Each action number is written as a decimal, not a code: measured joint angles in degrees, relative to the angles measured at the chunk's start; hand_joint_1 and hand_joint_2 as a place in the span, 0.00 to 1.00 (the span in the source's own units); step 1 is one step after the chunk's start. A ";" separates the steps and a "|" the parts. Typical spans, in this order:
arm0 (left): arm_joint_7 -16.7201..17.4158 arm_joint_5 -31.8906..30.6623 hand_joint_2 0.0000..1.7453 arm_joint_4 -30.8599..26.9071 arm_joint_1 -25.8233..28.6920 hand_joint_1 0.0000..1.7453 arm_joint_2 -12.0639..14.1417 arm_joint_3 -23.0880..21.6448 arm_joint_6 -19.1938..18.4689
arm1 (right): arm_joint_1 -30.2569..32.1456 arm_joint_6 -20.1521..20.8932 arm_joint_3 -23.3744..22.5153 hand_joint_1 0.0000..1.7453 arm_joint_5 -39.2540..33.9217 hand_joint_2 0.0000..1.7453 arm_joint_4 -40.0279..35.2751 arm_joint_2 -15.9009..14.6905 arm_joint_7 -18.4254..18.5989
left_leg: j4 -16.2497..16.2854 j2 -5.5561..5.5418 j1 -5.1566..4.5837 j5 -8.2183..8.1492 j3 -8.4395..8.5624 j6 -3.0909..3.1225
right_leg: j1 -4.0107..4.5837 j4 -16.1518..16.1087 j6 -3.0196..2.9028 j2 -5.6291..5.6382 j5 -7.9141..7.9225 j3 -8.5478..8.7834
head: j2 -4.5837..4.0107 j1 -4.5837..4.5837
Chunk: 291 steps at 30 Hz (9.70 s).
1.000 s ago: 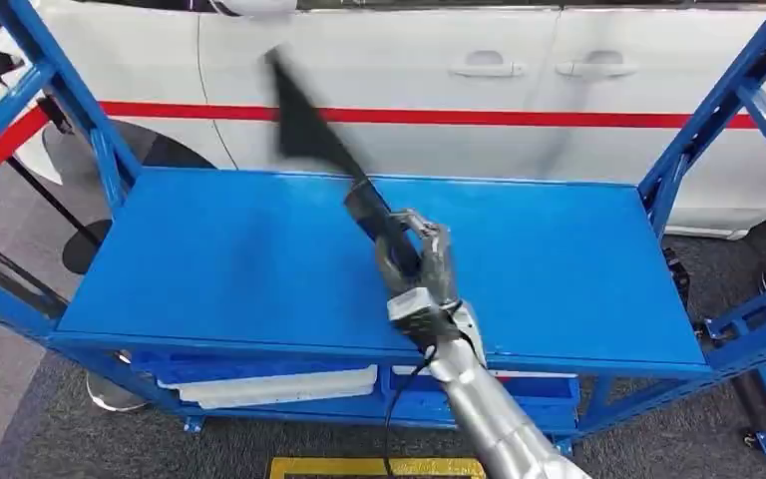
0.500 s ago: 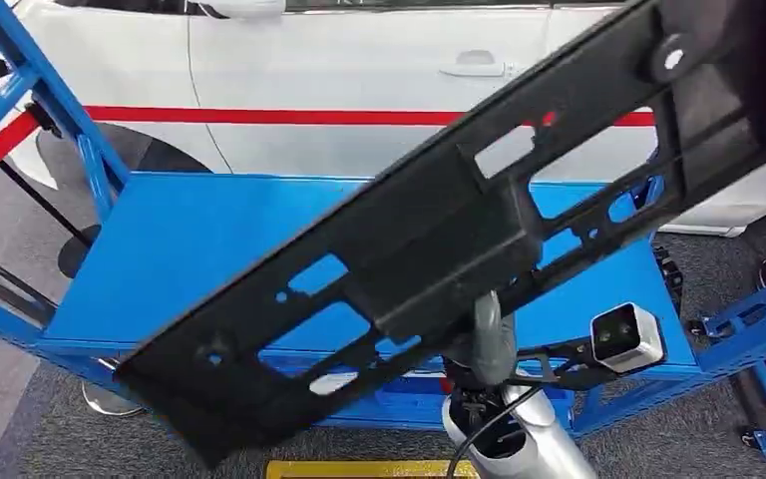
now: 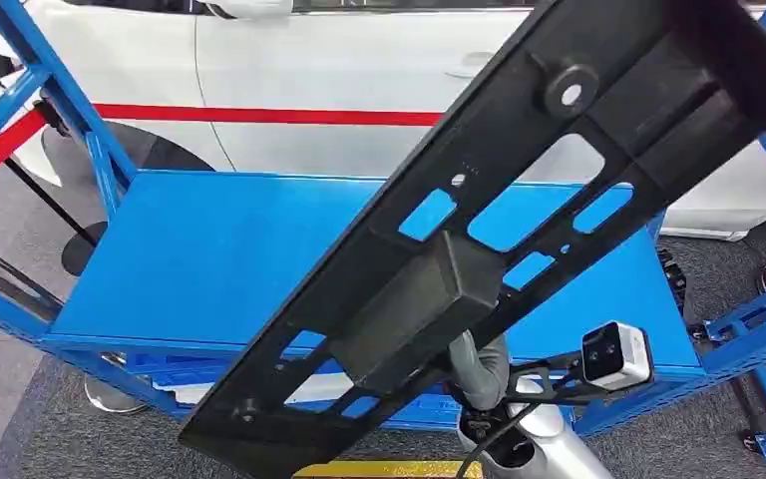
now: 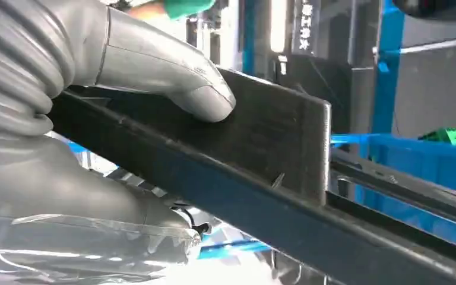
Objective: Take the parts from the cabinet and place them on the table.
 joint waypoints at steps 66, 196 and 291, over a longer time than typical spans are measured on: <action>5.66 -10.76 1.00 -0.13 -1.69 0.00 -0.07 -4.31 0.48 | 7.56 -22.55 1.75 1.00 31.96 1.00 -13.42 -5.34 -2.07 | 1.10 1.12 -0.45 1.78 -4.12 -0.67 | 0.46 -2.04 -2.51 -0.65 -2.51 5.28 | 0.00 -0.04; 2.51 -10.01 1.00 -0.17 1.73 0.00 1.16 5.53 6.67 | -0.52 -12.25 1.29 1.00 36.09 1.00 5.36 -3.44 -1.41 | 7.53 0.52 0.13 -3.27 -1.81 -1.50 | 0.75 -0.44 -2.90 3.09 0.65 -0.08 | 0.00 -0.02; 6.67 -14.97 1.00 -0.13 2.29 0.00 -1.57 10.25 5.70 | 10.87 -13.26 -0.67 1.00 32.07 1.00 -7.23 -7.33 -1.74 | 2.70 -0.78 0.56 -1.57 0.53 -1.20 | 0.61 -0.82 -1.91 3.62 -0.54 1.11 | 0.00 0.00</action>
